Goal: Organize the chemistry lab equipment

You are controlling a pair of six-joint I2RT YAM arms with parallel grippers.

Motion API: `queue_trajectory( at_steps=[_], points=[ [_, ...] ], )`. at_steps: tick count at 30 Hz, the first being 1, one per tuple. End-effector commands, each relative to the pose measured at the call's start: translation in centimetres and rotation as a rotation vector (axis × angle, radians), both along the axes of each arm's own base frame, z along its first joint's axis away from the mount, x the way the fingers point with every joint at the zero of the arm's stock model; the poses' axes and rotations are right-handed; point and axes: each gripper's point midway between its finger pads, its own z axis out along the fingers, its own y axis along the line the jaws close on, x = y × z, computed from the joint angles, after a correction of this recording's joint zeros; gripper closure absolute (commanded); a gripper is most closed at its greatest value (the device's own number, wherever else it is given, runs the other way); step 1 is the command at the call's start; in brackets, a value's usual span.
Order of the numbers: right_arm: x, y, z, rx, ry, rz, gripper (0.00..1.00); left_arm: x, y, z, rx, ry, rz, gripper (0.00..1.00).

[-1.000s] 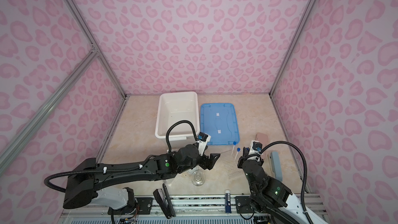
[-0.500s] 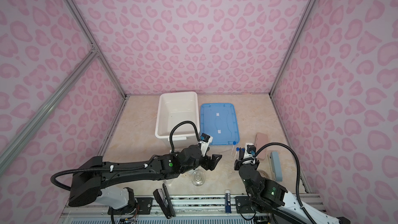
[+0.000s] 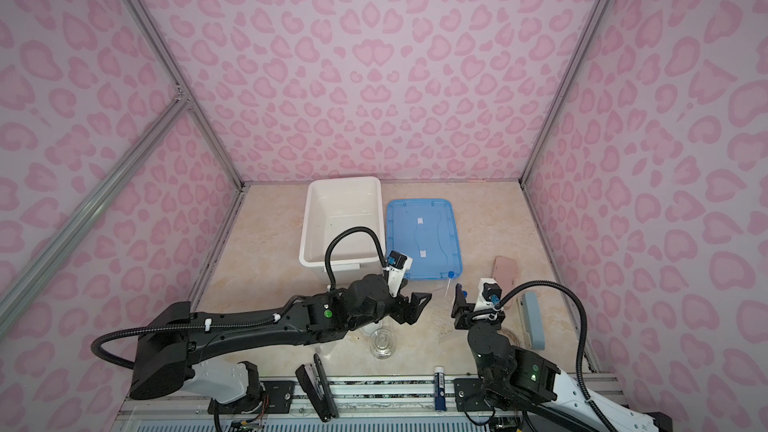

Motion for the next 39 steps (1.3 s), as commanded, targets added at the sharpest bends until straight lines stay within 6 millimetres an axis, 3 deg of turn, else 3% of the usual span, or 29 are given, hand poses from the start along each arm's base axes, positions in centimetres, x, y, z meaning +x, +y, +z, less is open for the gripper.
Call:
queue_trajectory(
  at_steps=[1,5,10,12,17,20,22,25,30,34,39],
  points=[
    [0.1,-0.8,1.6,0.017,-0.034,-0.048,0.09,1.4,1.6,3.8,0.007,-0.061,0.082,0.16],
    [-0.1,-1.7,4.4,0.036,-0.079,-0.081,0.02,3.8,5.2,6.8,0.071,-0.051,0.217,0.14],
    [0.0,-1.4,8.0,0.062,-0.112,-0.067,0.01,7.1,10.6,7.9,0.066,0.067,0.298,0.12],
    [0.3,-0.4,9.6,0.059,-0.127,-0.031,0.01,8.7,13.8,7.9,0.093,0.073,0.379,0.02],
    [1.7,3.4,12.9,-0.074,-0.114,0.099,0.01,11.4,20.9,7.5,0.203,0.107,0.561,0.02],
    [3.2,5.6,14.2,-0.09,-0.072,0.204,0.02,12.6,24.4,5.4,0.261,0.215,0.639,0.01],
    [4.5,6.9,14.0,-0.088,-0.032,0.267,0.01,13.8,26.2,4.5,0.277,0.278,0.674,0.04],
    [7.0,7.9,12.4,-0.074,0.092,0.319,0.02,15.2,28.5,1.7,0.346,0.386,0.716,0.14],
    [9.4,9.2,11.3,-0.114,0.183,0.36,0.01,18.1,32.1,-1.3,0.561,0.384,0.861,0.21],
    [9.8,10.0,11.3,-0.101,0.178,0.383,0.01,21.2,32.4,-3.2,0.53,0.441,0.869,0.28],
    [9.4,9.6,10.5,-0.077,0.174,0.372,0.02,23.8,31.6,-4.5,0.493,0.479,0.855,0.44]
  ],
)
